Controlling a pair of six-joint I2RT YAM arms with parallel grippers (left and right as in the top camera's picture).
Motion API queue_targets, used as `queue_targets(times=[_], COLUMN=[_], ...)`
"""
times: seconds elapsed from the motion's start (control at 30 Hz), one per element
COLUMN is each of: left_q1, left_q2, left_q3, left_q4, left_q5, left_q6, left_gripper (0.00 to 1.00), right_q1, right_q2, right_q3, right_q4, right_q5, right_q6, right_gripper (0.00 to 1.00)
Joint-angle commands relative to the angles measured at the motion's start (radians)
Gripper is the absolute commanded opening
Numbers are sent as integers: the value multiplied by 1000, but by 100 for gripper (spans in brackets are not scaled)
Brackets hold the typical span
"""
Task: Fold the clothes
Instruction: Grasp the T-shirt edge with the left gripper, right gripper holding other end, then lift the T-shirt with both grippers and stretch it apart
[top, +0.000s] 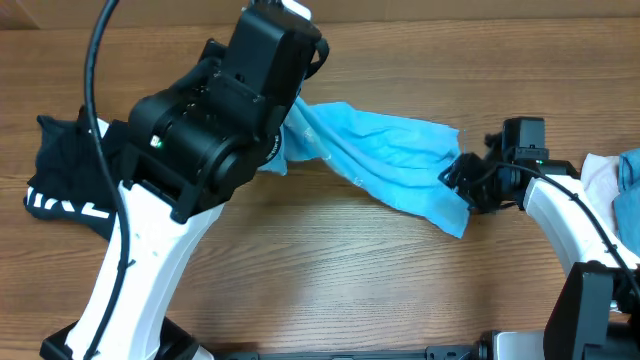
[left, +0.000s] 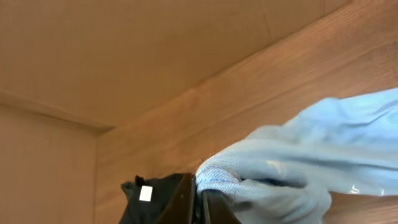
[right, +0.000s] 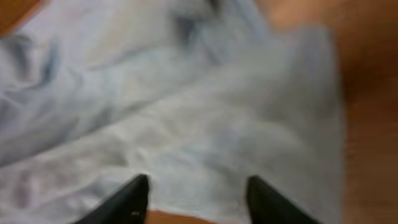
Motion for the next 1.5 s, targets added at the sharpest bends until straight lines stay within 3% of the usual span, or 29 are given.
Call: queue_targets(times=[0.0,0.1,0.33,0.4,0.43,0.53,0.6,0.67,0.87,0.97,1.27,1.37,1.4,1.43,1.47], left_q1=[5,5,5,4,4,4,4,4,4,4,5,4,4,4,5], left_q2=[-21,-22,-24,-27,-33,-55,-80,-97,-104,-104,-104,-104,-104,-104,-104], left_q3=[5,5,5,5,5,5,5,5,5,5,5,4,5,5,5], left_q4=[5,11,35,35,36,39,41,43,43,42,43,43,43,43,43], left_q5=[-27,-28,-31,-31,-31,-31,-27,-24,3,29,29,32,32,32,32], left_q6=[-3,-3,-14,-14,-14,-14,-14,-14,-14,-14,-14,-14,-14,-14,-14], left_gripper=[4,4,4,4,4,4,4,4,4,4,4,4,4,4,4], right_q1=[0,0,0,0,0,0,0,0,11,11,12,12,12,12,5], right_q2=[2,2,47,63,63,64,67,67,171,279,282,282,282,280,271], right_q3=[18,18,-49,-49,-48,-49,-49,-49,-48,-48,-38,-38,-38,-37,-27], right_q4=[-69,-89,-48,61,158,179,169,270,491,577,676,671,671,672,664], right_q5=[92,1,85,37,-89,-121,-24,-50,-89,-232,-336,-336,-337,-356,-365], right_q6=[60,-68,-17,-52,-111,-83,-72,-98,-21,-19,-22,-22,-21,-22,-23], right_gripper=[59,60,61,64,64,63,78,83,66,63,52,31,14,4,4])
